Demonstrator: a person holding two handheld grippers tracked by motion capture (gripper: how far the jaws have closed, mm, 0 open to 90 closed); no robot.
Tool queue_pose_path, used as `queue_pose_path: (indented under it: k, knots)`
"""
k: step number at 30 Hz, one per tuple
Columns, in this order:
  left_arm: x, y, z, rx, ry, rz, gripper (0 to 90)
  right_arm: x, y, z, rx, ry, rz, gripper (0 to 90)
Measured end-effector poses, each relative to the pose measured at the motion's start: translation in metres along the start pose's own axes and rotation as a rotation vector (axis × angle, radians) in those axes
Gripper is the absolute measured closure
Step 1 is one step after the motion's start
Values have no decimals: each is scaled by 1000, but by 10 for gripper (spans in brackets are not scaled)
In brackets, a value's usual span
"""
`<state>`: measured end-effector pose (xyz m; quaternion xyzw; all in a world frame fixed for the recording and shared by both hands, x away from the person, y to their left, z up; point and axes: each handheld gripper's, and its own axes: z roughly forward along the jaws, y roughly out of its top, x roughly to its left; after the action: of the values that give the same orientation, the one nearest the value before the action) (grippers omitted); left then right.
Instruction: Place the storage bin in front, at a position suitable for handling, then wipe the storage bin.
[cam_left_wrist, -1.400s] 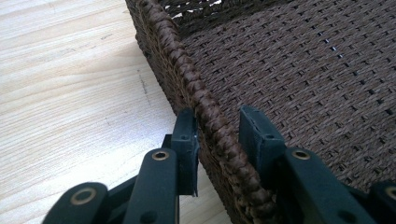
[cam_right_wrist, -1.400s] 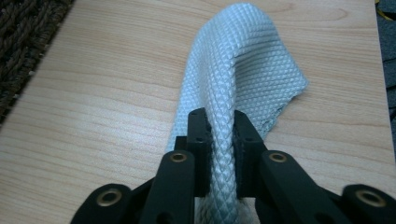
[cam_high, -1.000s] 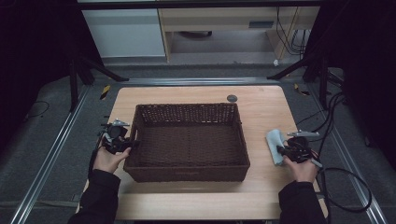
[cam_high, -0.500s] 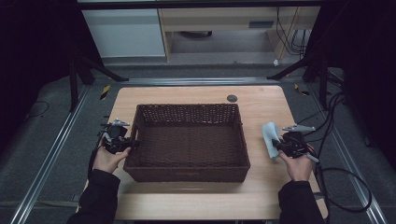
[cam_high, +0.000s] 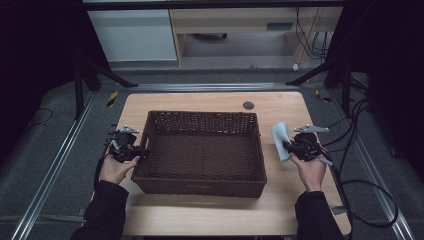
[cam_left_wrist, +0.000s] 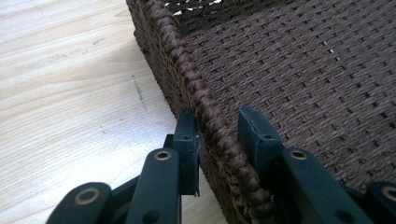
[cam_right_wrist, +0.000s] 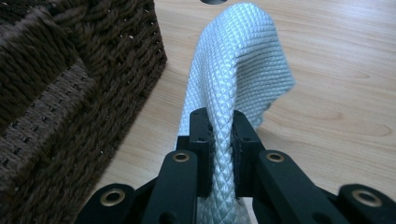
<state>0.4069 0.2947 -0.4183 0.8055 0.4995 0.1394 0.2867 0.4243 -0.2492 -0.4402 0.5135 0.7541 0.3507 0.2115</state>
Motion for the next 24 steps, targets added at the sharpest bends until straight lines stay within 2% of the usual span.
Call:
queue_pose_path:
  k: [5,7,12,18,20,24]
  knots:
    - [0,0,0,-5,-10,0,694,6,9,4,-8,2,-17,825]
    - [-1,1,1,-4,-17,14,696,7,12,7,-9,-2,-25,825]
    - [-4,2,2,-9,-35,14,699,7,16,11,-17,2,-24,826]
    - [-7,3,2,1,-10,27,704,9,17,17,-26,17,-34,828]
    - [-8,3,2,1,-9,29,705,14,19,19,-38,44,-36,827]
    - [-9,2,2,2,-2,31,705,22,24,18,-56,62,-65,828]
